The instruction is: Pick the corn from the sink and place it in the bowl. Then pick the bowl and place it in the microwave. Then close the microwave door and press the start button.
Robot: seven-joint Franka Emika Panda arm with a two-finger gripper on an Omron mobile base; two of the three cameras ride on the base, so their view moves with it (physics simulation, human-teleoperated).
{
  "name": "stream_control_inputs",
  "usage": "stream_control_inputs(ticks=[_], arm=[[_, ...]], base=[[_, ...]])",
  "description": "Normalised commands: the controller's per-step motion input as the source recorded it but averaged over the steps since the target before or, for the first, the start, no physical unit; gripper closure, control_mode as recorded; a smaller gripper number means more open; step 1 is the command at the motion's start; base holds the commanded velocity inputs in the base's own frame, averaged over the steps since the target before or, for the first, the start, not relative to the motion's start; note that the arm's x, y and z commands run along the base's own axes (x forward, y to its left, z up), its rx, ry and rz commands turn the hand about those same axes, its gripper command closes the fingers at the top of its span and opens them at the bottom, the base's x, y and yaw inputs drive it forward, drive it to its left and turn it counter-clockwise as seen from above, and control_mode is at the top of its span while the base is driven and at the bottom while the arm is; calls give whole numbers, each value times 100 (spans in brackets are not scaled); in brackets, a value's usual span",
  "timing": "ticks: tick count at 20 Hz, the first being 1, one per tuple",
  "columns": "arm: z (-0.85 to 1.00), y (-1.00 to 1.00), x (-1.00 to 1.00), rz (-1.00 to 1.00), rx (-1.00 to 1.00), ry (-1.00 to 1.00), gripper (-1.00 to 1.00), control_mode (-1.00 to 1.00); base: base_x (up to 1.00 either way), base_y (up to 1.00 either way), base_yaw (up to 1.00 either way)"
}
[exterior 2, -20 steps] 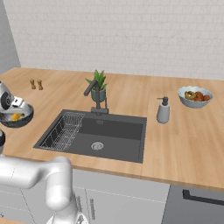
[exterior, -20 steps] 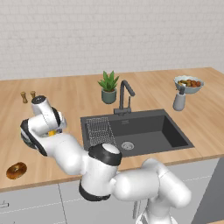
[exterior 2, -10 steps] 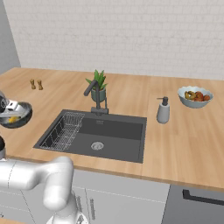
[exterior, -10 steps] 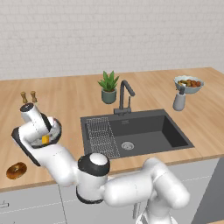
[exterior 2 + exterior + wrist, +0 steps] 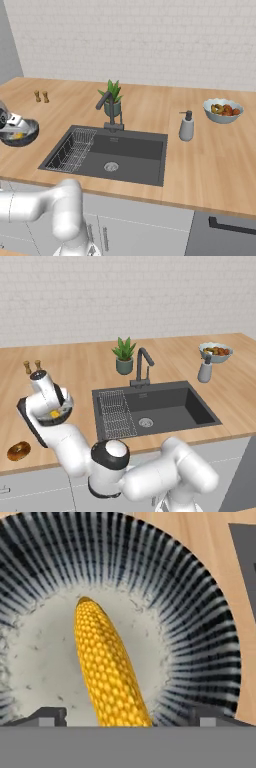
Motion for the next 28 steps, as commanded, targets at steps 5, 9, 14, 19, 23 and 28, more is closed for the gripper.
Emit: stream_control_inputs(ticks=[5,9,14,19,23,28], arm=[[34,-72,-36,-13,20,-7,-100,-100],[19,-42,-6,-11,29,-1,-100,-100],[4,0,39,-1,31,1,-100,-100],[3,1,42,0,11,5,-100,-100],[0,9,26,0,0,7,-100,-100],[-3,19,22,0,0,9,-100,-100]], base=[[0,0,0],[0,0,0],[0,0,0],[0,0,0],[0,0,0],[0,0,0]])
